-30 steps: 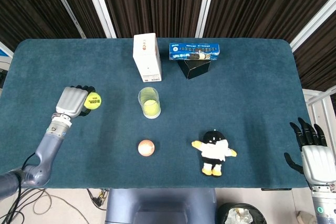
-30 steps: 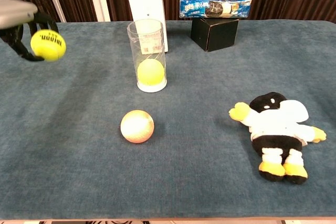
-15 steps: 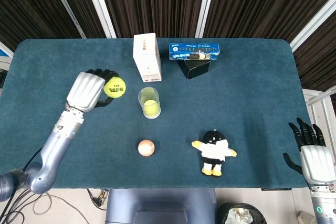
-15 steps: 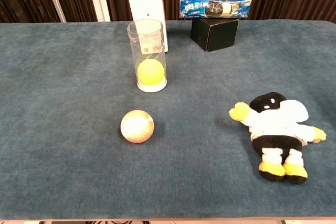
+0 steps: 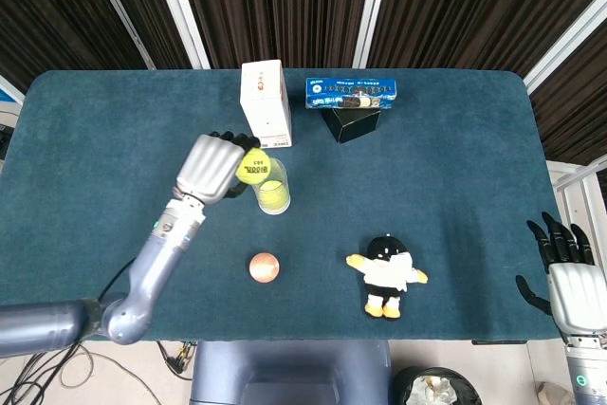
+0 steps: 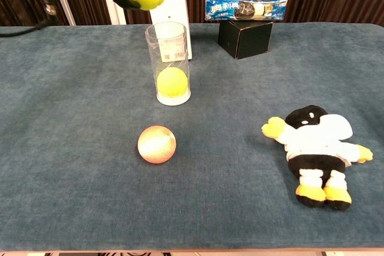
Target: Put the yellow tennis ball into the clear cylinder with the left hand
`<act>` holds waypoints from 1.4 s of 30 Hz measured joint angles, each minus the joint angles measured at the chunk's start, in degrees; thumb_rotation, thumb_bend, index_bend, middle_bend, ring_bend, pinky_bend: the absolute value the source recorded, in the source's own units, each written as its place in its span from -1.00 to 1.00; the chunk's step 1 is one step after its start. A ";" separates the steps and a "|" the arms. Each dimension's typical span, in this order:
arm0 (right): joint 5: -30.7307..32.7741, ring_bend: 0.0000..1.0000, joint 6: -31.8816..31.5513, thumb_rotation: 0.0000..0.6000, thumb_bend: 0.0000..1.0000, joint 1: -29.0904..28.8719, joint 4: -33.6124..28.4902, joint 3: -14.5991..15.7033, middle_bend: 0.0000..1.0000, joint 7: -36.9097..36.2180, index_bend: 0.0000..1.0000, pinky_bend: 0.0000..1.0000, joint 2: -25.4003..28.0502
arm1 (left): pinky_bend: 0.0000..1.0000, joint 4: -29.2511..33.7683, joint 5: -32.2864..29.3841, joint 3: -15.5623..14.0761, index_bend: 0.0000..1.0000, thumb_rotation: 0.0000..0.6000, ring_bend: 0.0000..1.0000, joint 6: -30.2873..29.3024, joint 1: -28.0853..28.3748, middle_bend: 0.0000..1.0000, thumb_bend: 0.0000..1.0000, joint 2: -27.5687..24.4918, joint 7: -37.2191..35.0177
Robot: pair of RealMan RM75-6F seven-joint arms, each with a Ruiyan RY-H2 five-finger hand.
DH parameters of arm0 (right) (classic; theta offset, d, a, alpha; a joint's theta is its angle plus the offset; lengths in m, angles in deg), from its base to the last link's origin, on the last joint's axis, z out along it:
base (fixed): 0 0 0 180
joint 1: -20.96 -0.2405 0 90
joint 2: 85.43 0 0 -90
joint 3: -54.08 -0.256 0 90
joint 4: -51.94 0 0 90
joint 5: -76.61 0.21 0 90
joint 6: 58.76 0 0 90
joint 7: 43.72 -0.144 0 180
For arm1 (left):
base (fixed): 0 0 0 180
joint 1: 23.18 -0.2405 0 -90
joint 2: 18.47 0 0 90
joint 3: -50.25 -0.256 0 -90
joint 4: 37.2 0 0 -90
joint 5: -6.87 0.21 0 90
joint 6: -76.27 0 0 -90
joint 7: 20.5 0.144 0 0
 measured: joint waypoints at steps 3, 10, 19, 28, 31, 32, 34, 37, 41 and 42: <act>-0.06 -0.78 -0.08 1.00 -0.30 0.04 -0.03 -0.01 -0.93 -0.28 -0.74 -0.89 0.12 | -0.10 -1.01 -1.17 -0.47 -0.13 1.00 -0.25 -1.09 0.92 -0.16 -0.39 1.45 0.99; -0.14 -0.78 -0.40 1.00 -0.30 0.19 0.01 -0.08 -0.93 -0.74 -0.74 -0.89 0.33 | -0.16 -2.83 -3.07 -1.20 -0.18 1.00 -0.37 -2.31 2.44 -0.32 -0.69 3.49 2.92; 0.07 -0.78 -0.58 1.00 -0.30 0.33 0.03 -0.24 -0.93 -1.20 -0.73 -0.89 0.56 | -0.40 -2.19 -5.38 -1.18 -0.35 1.00 -0.69 -1.86 3.37 -0.68 -1.00 3.64 2.76; -0.19 -0.79 -0.53 1.00 -0.30 0.32 -0.07 -0.12 -0.93 -1.05 -0.74 -0.89 0.57 | -0.39 2.53 -3.67 -0.64 -0.40 1.00 -0.69 -3.87 3.23 -0.68 -1.00 0.35 2.12; -0.38 -0.78 -0.54 1.00 -0.30 0.30 -0.13 -0.05 -0.93 -0.98 -0.74 -0.89 0.55 | -0.38 4.43 -1.92 -0.96 -0.46 1.00 -0.69 -5.44 2.69 -0.68 -1.00 -1.13 2.45; -0.40 -0.78 -0.59 1.00 -0.30 0.31 -0.14 -0.05 -0.93 -0.97 -0.74 -0.89 0.55 | -0.37 5.00 -1.09 -1.25 -0.48 1.00 -0.69 -6.13 2.37 -0.69 -1.00 -1.65 2.68; -0.27 -0.79 -0.70 1.00 -0.30 0.36 -0.13 -0.14 -0.93 -0.99 -0.74 -0.89 0.57 | -0.37 6.44 1.49 -2.57 -0.52 1.00 -0.69 -8.69 1.05 -0.72 -1.00 -3.07 3.60; -0.47 -0.78 -0.82 1.00 -0.29 0.39 -0.18 -0.12 -0.93 -1.02 -0.73 -0.89 0.59 | -0.42 9.55 6.87 -6.38 -0.56 1.00 -0.76 -14.91 -2.91 -0.77 -1.00 -5.74 4.92; -0.79 -0.78 -0.92 1.00 -0.30 0.38 -0.24 -0.02 -0.93 -0.95 -0.73 -0.89 0.54 | -0.66 12.45 16.25 -12.81 -0.64 1.00 -0.96 -23.11 -10.94 -0.92 -1.00 -9.18 2.81; -0.83 -0.78 -0.84 1.00 -0.30 0.34 -0.23 0.01 -0.93 -0.93 -0.74 -0.89 0.48 | -0.69 12.73 19.02 -14.69 -0.65 1.00 -0.98 -24.50 -13.55 -0.94 -1.00 -10.09 0.96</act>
